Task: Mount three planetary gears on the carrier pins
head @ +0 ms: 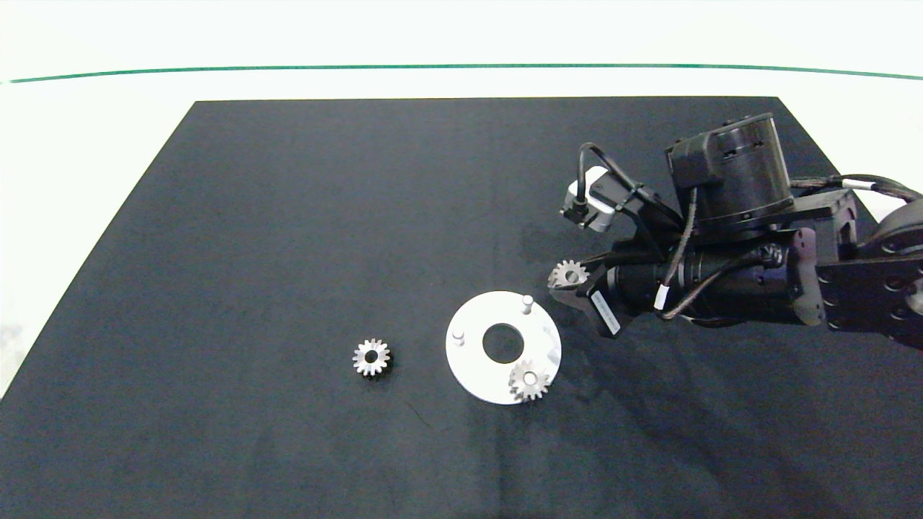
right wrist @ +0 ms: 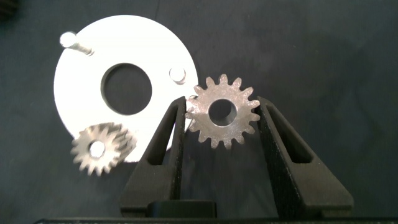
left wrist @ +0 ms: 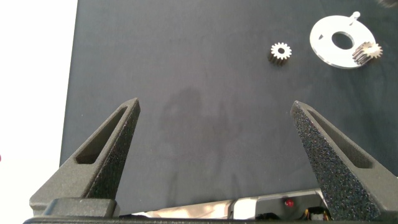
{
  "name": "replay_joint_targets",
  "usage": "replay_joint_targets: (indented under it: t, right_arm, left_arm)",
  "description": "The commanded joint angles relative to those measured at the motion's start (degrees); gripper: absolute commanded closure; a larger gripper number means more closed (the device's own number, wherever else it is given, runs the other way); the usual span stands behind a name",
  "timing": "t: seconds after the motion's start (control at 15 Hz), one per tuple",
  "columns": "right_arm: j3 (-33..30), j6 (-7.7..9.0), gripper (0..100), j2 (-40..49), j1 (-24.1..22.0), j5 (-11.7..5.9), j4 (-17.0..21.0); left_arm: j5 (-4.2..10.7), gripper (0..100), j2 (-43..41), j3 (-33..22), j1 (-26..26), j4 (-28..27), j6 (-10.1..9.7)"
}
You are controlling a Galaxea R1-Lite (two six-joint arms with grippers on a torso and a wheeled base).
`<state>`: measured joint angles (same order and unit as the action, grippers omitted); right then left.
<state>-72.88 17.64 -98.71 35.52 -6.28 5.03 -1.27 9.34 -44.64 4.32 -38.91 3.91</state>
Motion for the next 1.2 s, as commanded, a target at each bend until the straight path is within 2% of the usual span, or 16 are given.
replay_joint_targets:
  t: [0.07,0.2,0.33,0.4,1.2]
  right_arm:
    - [-1.92,0.11,100,-3.33,0.16,-0.05,0.24]
    - [-3.77,0.11,100,-3.77,0.69,0.04,0.77]
    - [-6.05,0.11,100,-3.77,1.13,0.04,4.28]
    - [-6.75,0.03,100,-4.12,1.48,-0.05,4.81]
    - [-6.67,-0.24,100,-5.97,3.06,-0.05,4.55]
  left_arm:
    - [-0.05,0,0.07,0.17,0.08,-0.20,0.04]
    - [-0.05,0,0.24,0.17,0.08,-0.20,0.04]
    - [-0.05,0,-0.20,0.08,0.08,-0.20,0.04]
    - [-0.05,0,-0.02,-0.01,0.08,-0.20,0.04]
    - [-0.05,0,-0.46,-1.06,0.17,-0.20,0.04]
